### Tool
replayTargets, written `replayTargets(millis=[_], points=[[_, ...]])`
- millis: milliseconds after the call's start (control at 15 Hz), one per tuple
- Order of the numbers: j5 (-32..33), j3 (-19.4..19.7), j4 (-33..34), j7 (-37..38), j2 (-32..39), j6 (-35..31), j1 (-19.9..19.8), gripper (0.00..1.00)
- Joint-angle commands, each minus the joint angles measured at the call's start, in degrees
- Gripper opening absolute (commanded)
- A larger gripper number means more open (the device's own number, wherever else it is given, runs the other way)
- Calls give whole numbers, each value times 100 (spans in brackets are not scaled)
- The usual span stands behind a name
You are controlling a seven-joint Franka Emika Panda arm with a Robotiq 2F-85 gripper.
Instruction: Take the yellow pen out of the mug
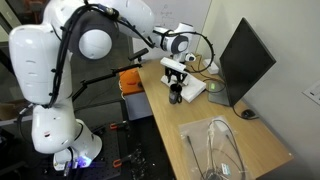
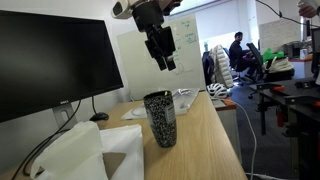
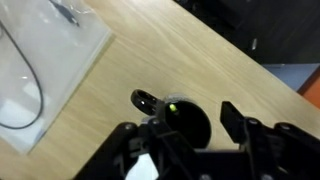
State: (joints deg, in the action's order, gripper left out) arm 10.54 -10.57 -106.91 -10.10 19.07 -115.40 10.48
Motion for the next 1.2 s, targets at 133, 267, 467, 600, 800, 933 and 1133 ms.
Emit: replayTargets(millis=[133, 267, 467, 600, 800, 933, 1133], points=[[212, 55, 1011, -58, 789, 744, 170, 66], [248, 60, 1256, -72, 1036, 818, 210, 65], [238, 66, 1540, -57, 1362, 891, 262, 60], [251, 84, 1691, -37, 1535, 922, 298, 55], [249, 107, 1895, -3, 1716, 958, 324, 49], [261, 120, 1990, -21, 1777, 970, 323, 50], [265, 156, 2114, -17, 1848, 1046, 323, 52]])
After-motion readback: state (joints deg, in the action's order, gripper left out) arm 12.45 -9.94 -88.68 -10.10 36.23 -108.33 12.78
